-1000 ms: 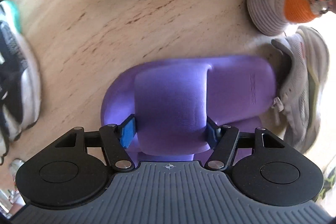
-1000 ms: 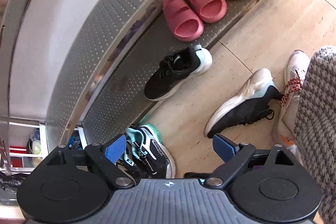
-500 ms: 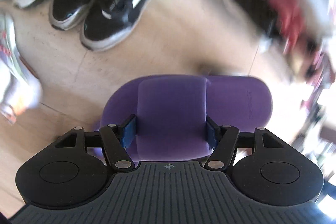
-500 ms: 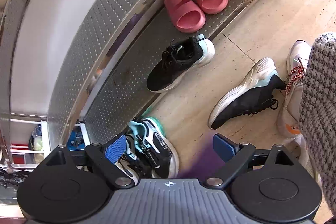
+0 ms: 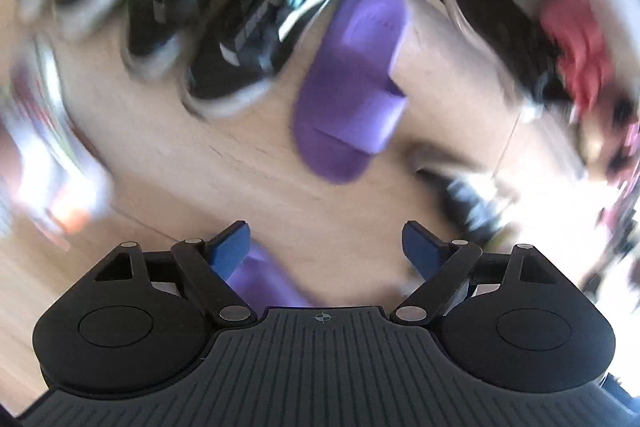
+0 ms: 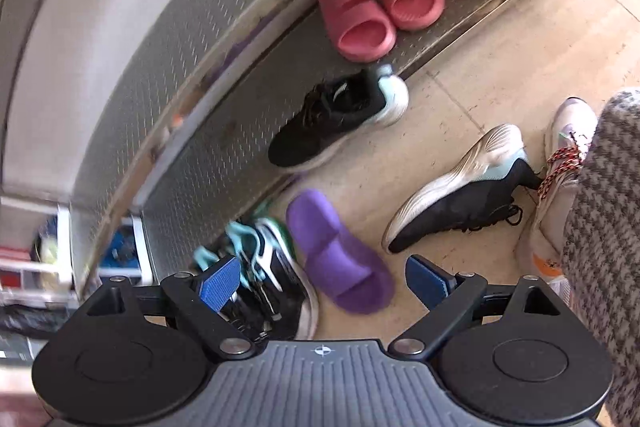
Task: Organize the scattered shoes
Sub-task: 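Carry the purple slide with the left gripper and set it beside the teal-lined sneakers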
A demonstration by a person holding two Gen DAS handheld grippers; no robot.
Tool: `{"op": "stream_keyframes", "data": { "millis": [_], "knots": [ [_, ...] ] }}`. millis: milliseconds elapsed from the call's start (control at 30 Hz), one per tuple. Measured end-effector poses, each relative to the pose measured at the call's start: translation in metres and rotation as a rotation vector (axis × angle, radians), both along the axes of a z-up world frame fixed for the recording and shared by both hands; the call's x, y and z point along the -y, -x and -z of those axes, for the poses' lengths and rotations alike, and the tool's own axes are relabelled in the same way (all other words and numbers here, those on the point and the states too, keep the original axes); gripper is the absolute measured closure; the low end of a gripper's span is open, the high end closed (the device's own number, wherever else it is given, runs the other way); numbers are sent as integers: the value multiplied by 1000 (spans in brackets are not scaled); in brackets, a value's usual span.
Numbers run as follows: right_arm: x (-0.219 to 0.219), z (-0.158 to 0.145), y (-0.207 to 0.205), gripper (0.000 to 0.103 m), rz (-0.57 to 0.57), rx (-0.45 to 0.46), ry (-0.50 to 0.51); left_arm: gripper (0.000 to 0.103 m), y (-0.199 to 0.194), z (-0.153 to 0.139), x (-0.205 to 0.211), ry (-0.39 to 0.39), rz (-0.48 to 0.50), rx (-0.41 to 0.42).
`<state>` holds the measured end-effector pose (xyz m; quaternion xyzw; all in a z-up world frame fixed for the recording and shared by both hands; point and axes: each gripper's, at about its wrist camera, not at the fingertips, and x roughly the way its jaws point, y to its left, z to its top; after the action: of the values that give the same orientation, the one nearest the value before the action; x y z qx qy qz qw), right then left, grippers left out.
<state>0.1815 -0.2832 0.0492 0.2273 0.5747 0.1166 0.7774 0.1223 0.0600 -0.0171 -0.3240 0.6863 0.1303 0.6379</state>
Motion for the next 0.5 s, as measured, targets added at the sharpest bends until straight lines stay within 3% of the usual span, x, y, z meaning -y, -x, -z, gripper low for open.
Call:
{"op": "stream_keyframes", "data": {
  "millis": [67,167,267,400,433,500],
  "knots": [
    [-11,4,2,11,-45,-5,34,13,-4,-22,-1,-87,193,23],
    [-32,13,3,11,-137,-6,94,11,-5,-32,-4,-179,357,70],
    [-65,31,-1,11,-283,-21,172,12,-11,-19,-8,-241,381,93],
    [-120,71,-16,7,-497,37,270,16,-21,-16,-11,-231,409,142],
    [-127,79,-19,7,-520,44,284,12,-22,-18,-13,-239,421,153],
    [-151,117,-30,7,-576,42,361,11,-20,-19,-21,-285,426,161]
  ]
}}
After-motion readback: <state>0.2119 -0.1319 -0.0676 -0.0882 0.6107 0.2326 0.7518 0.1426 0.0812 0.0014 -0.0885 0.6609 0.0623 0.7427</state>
